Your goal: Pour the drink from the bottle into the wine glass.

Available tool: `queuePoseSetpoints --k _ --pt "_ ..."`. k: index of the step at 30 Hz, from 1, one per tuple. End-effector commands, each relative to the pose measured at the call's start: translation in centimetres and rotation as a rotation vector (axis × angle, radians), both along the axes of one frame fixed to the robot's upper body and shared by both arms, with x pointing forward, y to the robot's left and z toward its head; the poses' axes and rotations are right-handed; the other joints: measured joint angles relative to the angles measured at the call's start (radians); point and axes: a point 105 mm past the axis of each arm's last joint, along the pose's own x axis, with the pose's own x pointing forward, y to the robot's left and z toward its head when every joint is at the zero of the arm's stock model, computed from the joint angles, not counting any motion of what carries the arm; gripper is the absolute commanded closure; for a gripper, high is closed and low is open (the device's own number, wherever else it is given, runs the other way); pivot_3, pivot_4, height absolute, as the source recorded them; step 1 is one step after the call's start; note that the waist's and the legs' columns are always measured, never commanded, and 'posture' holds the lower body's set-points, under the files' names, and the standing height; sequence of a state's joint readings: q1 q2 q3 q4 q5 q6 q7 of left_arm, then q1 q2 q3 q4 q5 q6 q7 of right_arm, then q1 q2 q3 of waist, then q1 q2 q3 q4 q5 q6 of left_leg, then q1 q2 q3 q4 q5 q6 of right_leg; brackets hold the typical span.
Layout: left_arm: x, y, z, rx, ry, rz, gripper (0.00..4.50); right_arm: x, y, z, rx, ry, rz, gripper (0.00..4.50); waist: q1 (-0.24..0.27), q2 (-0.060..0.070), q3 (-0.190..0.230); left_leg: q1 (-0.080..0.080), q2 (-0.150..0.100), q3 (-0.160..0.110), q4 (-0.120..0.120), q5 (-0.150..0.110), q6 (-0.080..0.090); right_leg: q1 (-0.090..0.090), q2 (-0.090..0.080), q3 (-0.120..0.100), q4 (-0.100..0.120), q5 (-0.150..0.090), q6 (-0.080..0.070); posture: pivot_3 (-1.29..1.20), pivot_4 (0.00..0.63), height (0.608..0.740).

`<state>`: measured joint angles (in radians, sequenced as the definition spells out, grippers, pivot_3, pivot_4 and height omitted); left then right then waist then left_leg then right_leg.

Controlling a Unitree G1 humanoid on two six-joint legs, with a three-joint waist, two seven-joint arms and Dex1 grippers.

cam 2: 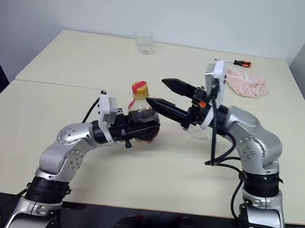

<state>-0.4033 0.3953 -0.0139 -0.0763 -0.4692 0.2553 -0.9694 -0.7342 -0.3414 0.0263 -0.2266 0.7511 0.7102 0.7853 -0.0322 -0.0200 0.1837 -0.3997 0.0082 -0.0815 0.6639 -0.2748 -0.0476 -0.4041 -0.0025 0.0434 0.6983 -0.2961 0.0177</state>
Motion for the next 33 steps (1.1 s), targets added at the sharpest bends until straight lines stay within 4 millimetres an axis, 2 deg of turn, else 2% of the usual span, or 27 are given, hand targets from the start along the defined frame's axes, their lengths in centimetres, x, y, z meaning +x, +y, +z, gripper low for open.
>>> queuePoseSetpoints --k 1,17,28,33 --pt "-0.2 -0.3 1.5 -0.015 -0.068 -0.011 2.8 -0.2 0.8 1.1 0.011 -0.072 -0.001 0.02 0.0 0.0 0.0 0.0 0.0 0.0 0.0 0.0 0.0 0.0 0.0 0.0 0.0 0.0 0.0 0.0 0.15 0.74" --pt "-0.8 -0.3 1.1 -0.014 -0.06 -0.017 2.8 0.4 2.0 1.6 0.016 -0.095 0.005 0.02 -0.001 0.0 0.0 0.0 0.0 -0.001 0.0 0.0 0.0 0.0 0.0 0.0 0.0 0.0 0.0 0.0 0.15 0.74" --pt "-0.9 -0.1 0.9 -0.009 -0.057 -0.017 2.8 0.2 2.3 1.1 -0.004 -0.079 0.027 0.02 -0.001 0.0 0.0 0.0 0.0 -0.001 0.0 0.0 0.0 0.0 0.0 0.0 0.0 0.0 0.0 0.0 0.15 0.74" --pt "-0.9 0.0 1.0 -0.006 -0.059 -0.018 2.8 0.1 2.4 0.8 -0.008 -0.076 0.031 1.49 -0.001 0.0 0.0 0.0 0.0 -0.001 0.0 0.0 0.0 0.0 0.0 0.0 0.0 0.0 0.0 0.0 0.15 0.74"
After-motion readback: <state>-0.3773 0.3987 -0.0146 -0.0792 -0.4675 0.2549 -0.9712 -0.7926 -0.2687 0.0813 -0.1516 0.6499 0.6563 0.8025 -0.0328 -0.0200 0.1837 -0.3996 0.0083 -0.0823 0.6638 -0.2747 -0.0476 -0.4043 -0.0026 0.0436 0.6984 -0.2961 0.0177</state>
